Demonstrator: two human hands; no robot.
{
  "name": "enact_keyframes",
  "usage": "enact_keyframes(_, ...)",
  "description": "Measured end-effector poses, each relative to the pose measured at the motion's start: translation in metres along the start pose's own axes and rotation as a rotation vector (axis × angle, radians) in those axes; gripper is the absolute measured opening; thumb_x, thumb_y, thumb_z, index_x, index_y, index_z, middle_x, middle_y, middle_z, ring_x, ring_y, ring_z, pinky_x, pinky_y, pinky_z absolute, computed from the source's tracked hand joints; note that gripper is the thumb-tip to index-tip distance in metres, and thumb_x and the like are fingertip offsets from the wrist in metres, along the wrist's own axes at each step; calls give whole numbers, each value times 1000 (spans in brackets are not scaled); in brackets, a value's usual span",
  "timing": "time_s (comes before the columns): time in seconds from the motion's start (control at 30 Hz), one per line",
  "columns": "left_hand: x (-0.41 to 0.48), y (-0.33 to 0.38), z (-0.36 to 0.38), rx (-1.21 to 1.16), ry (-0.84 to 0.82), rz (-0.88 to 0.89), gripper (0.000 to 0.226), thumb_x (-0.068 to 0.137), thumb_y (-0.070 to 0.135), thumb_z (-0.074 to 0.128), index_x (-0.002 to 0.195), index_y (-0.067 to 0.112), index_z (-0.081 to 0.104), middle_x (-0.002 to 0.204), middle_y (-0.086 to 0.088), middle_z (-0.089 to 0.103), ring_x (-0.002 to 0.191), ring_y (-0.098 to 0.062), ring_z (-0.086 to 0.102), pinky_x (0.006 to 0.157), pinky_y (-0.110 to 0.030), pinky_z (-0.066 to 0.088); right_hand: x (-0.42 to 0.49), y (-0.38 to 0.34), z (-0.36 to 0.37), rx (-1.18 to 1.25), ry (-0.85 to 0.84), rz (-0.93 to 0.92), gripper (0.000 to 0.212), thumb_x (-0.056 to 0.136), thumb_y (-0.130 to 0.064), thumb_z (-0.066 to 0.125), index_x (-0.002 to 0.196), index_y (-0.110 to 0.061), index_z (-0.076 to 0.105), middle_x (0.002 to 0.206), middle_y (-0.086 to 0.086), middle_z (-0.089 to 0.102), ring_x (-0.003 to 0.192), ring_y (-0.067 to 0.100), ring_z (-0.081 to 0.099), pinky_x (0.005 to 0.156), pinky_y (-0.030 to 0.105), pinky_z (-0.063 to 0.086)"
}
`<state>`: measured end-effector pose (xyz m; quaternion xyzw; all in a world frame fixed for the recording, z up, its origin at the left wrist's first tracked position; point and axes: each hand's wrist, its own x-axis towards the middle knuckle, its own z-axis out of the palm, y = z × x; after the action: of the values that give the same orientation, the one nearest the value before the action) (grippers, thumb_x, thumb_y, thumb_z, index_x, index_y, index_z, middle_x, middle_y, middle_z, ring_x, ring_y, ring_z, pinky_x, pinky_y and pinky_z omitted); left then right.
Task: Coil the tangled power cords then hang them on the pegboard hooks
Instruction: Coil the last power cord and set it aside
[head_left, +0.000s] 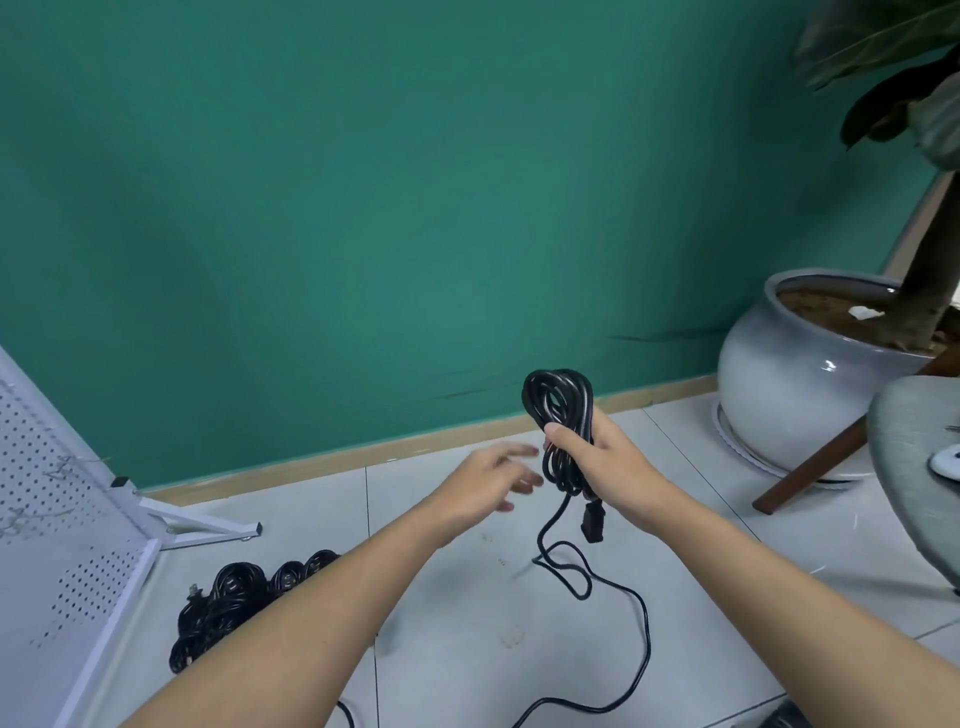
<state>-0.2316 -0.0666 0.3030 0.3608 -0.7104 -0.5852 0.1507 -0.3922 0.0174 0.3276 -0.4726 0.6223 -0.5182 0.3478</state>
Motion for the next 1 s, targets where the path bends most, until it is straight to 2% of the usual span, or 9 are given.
enact_keyframes(0.13,-2,-19,7,296,-268,10,28,95,10,61,115,28,67,124,6,72,116,-9,66,102,-28,52,0,-5,-1,68,36,1,5,103,-31,61,107,-31,62,94,-3,68,83,15,59,72,33,47)
enact_keyframes(0.23,-2,-26,6,377,-294,14,5,98,25,64,99,27,68,97,9,75,88,-3,68,87,-29,54,0,-5,-4,75,57,-2,5,103,-32,61,106,-28,62,93,5,65,80,19,56,66,36,45)
enact_keyframes(0.3,-1,-28,0,450,-281,9,8,101,30,61,97,26,66,80,17,69,70,2,58,72,-23,46,2,-5,-8,90,89,-4,4,102,-33,62,106,-31,62,94,3,65,80,21,57,68,37,46)
enact_keyframes(0.47,4,-26,-16,349,-244,0,11,106,28,54,98,23,59,105,7,77,100,-12,67,85,-28,48,4,-2,-17,78,164,-13,4,103,-31,62,106,-32,61,96,-10,68,88,8,59,78,26,44)
enact_keyframes(0.53,3,-23,-16,239,-242,-34,14,108,26,51,97,19,55,96,-3,77,84,-14,69,73,-26,46,4,-1,-20,16,182,-32,7,102,-30,62,109,-32,61,95,-14,67,91,4,60,83,24,44)
enact_keyframes(0.67,4,-17,-25,415,-71,141,13,105,28,58,100,17,64,60,15,48,56,-8,53,68,-33,60,3,2,-26,-236,191,-68,8,102,-31,60,110,-28,60,89,-16,63,85,-2,58,75,22,42)
enact_keyframes(0.83,-5,13,-35,803,229,594,15,98,39,68,95,25,72,80,14,57,69,-5,50,66,-30,46,4,4,-23,-527,-6,-28,6,102,-37,59,106,-35,57,88,-16,64,86,7,59,76,29,42)
enact_keyframes(0.93,-11,22,-36,867,370,669,23,92,49,71,89,26,68,80,14,58,71,-8,50,63,-32,46,0,2,-18,-558,-180,-4,5,103,-44,56,101,-40,58,88,-15,66,86,6,60,77,26,45)
enact_keyframes(1.0,-12,23,-39,777,423,668,27,87,48,77,86,25,65,78,17,56,69,-4,48,61,-30,43,0,0,-14,-467,-268,17,24,101,-58,51,109,-39,63,98,-13,70,96,7,64,88,27,49)
